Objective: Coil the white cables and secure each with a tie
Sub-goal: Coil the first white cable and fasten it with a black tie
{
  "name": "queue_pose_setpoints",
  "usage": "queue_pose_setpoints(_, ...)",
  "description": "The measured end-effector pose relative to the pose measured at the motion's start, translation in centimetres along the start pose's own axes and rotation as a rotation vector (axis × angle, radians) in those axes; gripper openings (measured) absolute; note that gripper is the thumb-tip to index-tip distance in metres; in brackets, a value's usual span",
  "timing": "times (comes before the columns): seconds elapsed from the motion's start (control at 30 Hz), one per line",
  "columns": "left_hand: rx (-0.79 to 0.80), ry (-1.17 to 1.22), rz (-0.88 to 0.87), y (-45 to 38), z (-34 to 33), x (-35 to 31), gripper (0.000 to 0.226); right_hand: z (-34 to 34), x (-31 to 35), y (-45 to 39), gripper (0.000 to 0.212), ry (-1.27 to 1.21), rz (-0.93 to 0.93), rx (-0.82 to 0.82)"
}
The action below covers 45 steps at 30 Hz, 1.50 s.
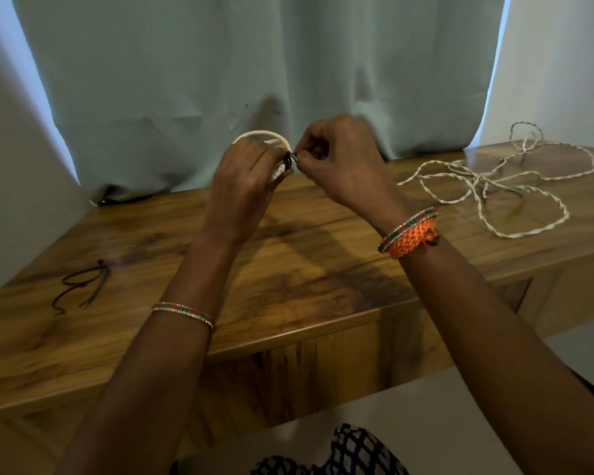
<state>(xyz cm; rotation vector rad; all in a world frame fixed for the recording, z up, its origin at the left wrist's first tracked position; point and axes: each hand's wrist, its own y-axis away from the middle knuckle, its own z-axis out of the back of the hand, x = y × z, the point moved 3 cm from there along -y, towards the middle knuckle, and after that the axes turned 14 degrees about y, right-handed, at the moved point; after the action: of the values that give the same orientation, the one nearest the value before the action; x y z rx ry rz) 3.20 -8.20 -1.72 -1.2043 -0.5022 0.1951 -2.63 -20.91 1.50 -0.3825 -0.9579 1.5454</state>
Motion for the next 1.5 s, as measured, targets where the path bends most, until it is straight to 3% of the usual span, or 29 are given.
queue_pose_setpoints(0.5,0.014,0.01,-0.045,0.3,-0.4,-0.3,0.019,-0.6,-0.2,0.0,0.013,0.044,0.026,0.01)
queue_pose_setpoints(0.67,0.025,0.008,-0.026,0.5,-0.6,-0.3,0.021,-0.6,-0.4,0.4,0.013,-0.045,-0.026,-0.019)
queue_pose_setpoints(0.93,0.021,0.077,0.187,0.4,-0.9,-0.3,0.028,-0.9,-1.4,0.3,0.002,-0.343,-0.223,-0.061)
queue_pose_setpoints(1.03,0.037,0.054,0.198,0.4,-0.9,-0.5,0.028,-1.6,-1.7,0.6,0.011,-0.429,-0.268,-0.104)
queue_pose_setpoints(1.3,-0.005,0.006,0.172,0.4,-0.4,-0.5,0.025,-2.0,-0.5,0.7,0.01,-0.448,-0.237,-0.198)
queue_pose_setpoints(1.5,-0.035,0.031,0.083,0.4,0.0,-0.4,0.024,-2.0,-0.7,0.2,0.006,-0.457,-0.214,-0.096)
